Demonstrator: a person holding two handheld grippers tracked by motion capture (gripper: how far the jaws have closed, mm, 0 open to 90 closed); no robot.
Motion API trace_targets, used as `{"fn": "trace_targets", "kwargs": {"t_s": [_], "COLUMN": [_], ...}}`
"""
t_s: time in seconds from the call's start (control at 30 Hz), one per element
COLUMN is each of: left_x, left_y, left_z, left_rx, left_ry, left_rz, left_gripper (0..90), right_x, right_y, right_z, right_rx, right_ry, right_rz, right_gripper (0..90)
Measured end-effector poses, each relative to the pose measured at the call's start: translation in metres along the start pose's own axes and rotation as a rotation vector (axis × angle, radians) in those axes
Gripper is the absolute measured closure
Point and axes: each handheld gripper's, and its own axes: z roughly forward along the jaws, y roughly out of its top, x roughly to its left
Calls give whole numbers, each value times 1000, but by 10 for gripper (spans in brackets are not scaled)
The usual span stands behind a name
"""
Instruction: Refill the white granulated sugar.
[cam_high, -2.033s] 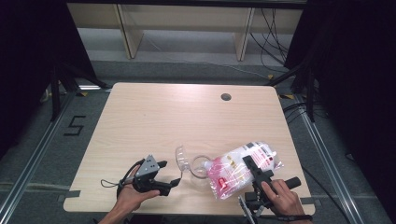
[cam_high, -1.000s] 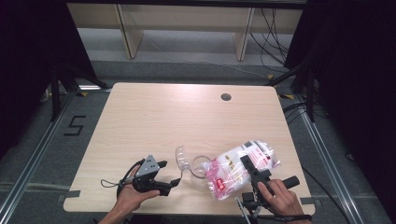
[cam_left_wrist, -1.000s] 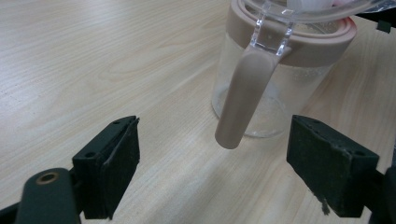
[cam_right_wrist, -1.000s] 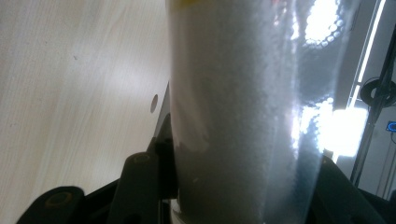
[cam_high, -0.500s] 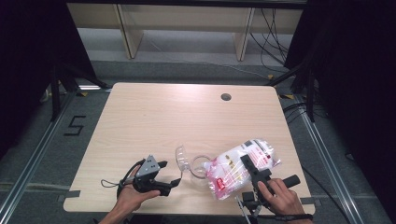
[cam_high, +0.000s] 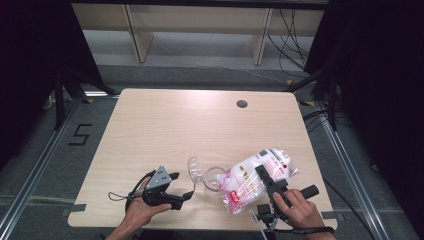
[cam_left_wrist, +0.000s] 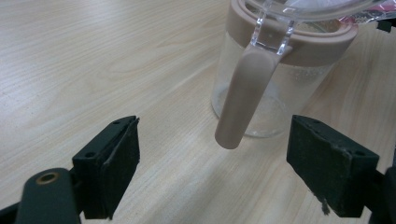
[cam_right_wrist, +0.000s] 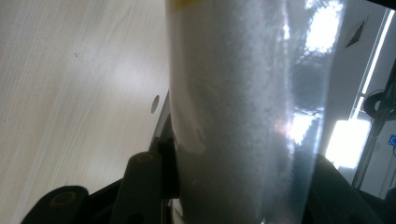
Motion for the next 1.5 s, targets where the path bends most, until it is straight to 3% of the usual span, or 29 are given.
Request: {"fn": "trace_targets", "kwargs": {"t_s": [0.23, 0.3, 0.33, 1.03, 1.07, 1.27, 1.33, 1.37, 1.4, 1.43, 1.47, 1.5], "left_x": [1, 1, 1, -1, -1, -1, -1, -1, -1, -1, -1, -1], "left_y": [0, 0, 0, 0, 0, 0, 0, 0, 0, 0, 0, 0], "left_z": [-1, -1, -1, 0, 0, 0, 0, 0, 0, 0, 0, 0], "left_rx": [12, 11, 10, 9, 8, 9, 7, 3, 5, 5, 6, 3], "left_ry": [10, 11, 11, 8, 7, 0, 1, -2, -2, -2, -2, 1], "left_rz": [24, 17, 18, 3, 4, 3, 2, 2, 2, 4, 4, 4], "left_gripper": [168, 169, 169, 168, 169, 168, 169, 169, 168, 169, 169, 169], "right_x": [2, -2, 0, 2, 7, 5, 5, -1, -2, 1, 1, 3], "right_y": [-1, -1, -1, 0, 1, 0, 1, 1, 2, 2, 2, 1], "right_z": [-1, 0, -1, 0, -3, -3, -3, -1, 0, -2, -2, -4], "right_rx": [17, 4, 20, 22, 58, 60, 58, 16, 12, 29, 25, 56], "right_ry": [9, -3, 0, 2, 31, 24, 20, -12, -7, -4, -9, 16], "right_rz": [28, -11, 16, 11, 71, 38, 47, -26, -38, 1, -9, 5], "right_gripper": [612, 612, 613, 618, 619, 620, 620, 621, 621, 621, 621, 621]}}
